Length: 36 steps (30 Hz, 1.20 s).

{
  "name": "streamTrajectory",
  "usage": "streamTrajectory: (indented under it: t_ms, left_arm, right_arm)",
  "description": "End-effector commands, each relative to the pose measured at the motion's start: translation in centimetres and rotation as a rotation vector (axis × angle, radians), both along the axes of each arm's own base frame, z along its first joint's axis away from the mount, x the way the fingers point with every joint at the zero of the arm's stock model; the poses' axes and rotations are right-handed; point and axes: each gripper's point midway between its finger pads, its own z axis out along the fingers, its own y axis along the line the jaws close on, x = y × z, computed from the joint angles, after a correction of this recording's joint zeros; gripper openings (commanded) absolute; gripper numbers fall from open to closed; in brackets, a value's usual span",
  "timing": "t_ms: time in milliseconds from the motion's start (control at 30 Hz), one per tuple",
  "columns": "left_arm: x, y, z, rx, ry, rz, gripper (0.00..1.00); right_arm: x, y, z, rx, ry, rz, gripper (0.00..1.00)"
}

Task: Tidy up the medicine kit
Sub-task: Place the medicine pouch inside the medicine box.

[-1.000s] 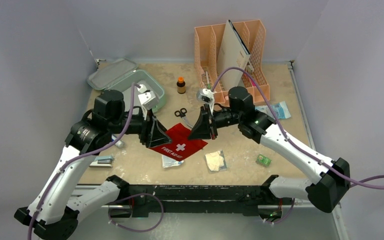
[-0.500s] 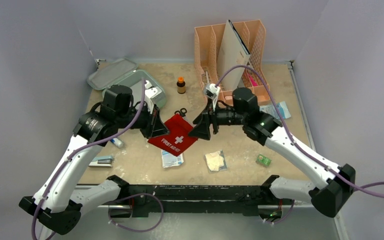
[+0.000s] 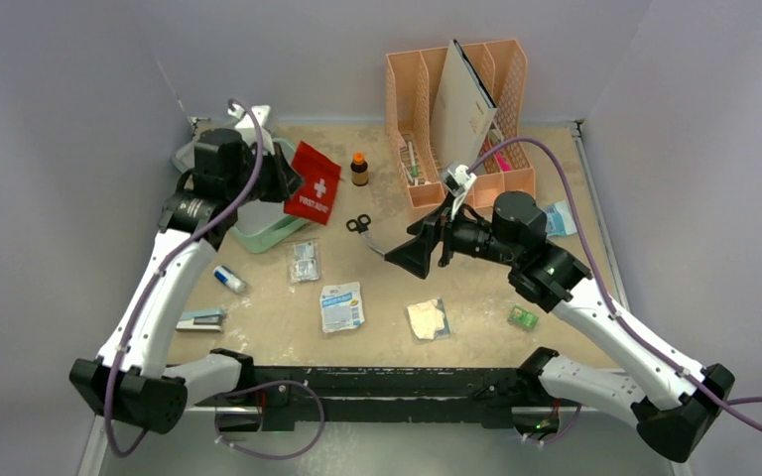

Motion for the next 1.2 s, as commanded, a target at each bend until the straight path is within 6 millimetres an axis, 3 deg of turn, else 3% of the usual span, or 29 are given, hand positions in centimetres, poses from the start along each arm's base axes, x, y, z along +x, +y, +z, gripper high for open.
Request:
streamTrajectory:
  t_ms: [0,233,433,667,1033,1167]
  left_arm:
    - [6.4,3.7,2.8,-0.142,-0.084,0.246,0.0]
    - [12.0,9.6,0.7,-0.142,-0.075,0.488,0.0]
    - [14.9,14.4,-1.8,-0.247,-0.029,0.652,0.0]
    - [17.3,16.1,-4.9,-0.422,0.072,0.687,0.0]
    - [17.6,15.4,-12.1,-0.496,0.228,0.713,0.0]
    - [17.4,16.6,-13.8,-0.433,0.227,0.763,0.0]
  right_arm:
    - [0.0,-0.8,0.2,0.041,0.055,-0.071,0.99]
    - [-0.1,-2.1,0.5,0.025,0.095,-0.143,0.99]
    - [-0.4,-2.8,-0.1,0.016,0.111,-0.171,0.99]
    - [-0.5,-3.7,-0.8,0.001,0.101,-0.202,0.99]
    - [0.1,-2.8,-1.0,-0.04,0.098,-0.166,0.99]
    - [0.3,-3.3,-0.7,-0.04,0.065,-0.187,0.99]
